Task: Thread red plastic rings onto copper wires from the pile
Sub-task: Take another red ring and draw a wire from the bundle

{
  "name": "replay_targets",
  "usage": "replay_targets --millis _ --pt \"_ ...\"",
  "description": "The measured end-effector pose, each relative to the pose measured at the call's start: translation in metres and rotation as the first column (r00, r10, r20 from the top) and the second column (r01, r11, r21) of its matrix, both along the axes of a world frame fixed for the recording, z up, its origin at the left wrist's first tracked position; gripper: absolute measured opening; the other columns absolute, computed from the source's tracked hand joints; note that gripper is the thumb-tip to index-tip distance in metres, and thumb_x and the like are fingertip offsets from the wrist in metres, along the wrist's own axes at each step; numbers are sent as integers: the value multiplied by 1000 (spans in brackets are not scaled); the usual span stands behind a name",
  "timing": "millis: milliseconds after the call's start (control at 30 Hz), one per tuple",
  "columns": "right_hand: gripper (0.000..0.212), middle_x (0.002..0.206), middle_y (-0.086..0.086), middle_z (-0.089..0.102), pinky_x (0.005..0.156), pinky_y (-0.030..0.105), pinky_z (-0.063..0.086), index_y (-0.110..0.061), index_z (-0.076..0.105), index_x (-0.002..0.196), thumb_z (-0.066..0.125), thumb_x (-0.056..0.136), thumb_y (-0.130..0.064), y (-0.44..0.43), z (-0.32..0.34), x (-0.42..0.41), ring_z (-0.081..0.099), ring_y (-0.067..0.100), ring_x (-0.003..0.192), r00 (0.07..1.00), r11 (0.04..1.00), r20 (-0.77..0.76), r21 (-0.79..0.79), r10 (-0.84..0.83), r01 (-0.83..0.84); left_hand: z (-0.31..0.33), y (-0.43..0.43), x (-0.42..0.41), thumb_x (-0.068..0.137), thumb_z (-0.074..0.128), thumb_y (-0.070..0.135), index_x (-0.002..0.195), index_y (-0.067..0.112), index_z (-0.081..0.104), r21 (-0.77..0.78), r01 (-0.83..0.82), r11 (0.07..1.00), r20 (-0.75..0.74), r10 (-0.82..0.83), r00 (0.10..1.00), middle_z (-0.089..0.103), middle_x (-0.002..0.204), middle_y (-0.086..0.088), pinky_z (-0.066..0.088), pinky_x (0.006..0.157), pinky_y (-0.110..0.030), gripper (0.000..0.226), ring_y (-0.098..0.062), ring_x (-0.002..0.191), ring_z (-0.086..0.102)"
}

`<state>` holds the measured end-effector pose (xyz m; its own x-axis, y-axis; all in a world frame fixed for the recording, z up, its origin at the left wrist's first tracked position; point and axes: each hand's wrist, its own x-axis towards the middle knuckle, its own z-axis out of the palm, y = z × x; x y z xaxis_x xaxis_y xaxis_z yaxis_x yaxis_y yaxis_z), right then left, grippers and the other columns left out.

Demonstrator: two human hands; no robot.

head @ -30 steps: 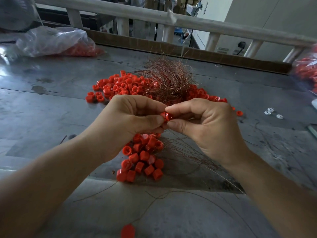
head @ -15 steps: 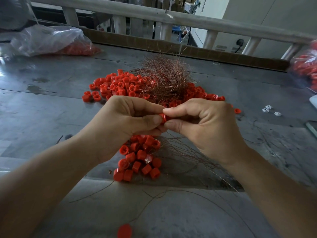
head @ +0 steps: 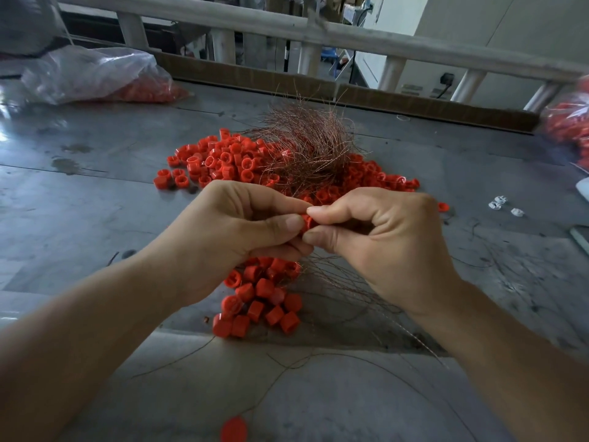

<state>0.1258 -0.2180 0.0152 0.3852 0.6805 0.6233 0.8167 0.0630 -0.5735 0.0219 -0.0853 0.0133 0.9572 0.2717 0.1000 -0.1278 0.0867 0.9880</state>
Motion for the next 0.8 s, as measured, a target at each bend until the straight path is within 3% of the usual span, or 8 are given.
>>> replay_targets --millis 200,300,500,667,733,800 --pt "20 73 4 70 64 14 52 -2 73 80 75 63 -13 0 -4 3 63 9 75 995 1000 103 -26 -1 4 -3 -1 2 56 64 16 76 24 75 112 -27 993 -16 29 999 72 68 -5 53 56 -16 25 -12 63 69" --pt "20 74 4 70 66 14 51 -2 73 82 74 65 -13 -1 -3 4 63 9 75 994 999 104 -34 28 -24 -3 -1 2 55 65 17 76 23 76 90 -5 996 -26 8 1000 72 70 -6 53 56 -16 25 -12 64 69" --pt "23 80 -7 63 69 12 50 -5 71 90 71 69 -15 -2 2 9 63 5 78 993 992 25 -54 114 -113 -1 0 2 49 71 22 73 21 76 26 7 1000 -7 -7 1000 72 71 -7 53 58 -17 25 -14 65 70" --pt "24 78 -10 65 68 21 54 -24 66 88 72 65 -26 -4 5 7 64 7 74 959 977 -217 -69 180 -199 0 3 0 54 72 17 80 19 75 20 82 996 -27 -81 996 71 68 -9 53 54 -18 27 -15 61 69" --pt "34 81 -6 63 72 26 53 -27 63 101 69 68 -29 -4 6 9 61 8 78 959 961 -196 -147 202 -232 0 4 -1 56 70 13 81 17 73 6 103 995 -28 -103 994 69 67 -10 53 52 -19 25 -18 58 68" --pt "30 82 -8 58 72 21 49 -27 62 101 67 71 -27 -3 6 10 57 2 80 966 943 -142 -224 218 -246 0 4 -1 57 74 10 87 13 69 -4 103 995 -24 -103 994 69 67 -13 53 51 -21 31 -20 58 68"
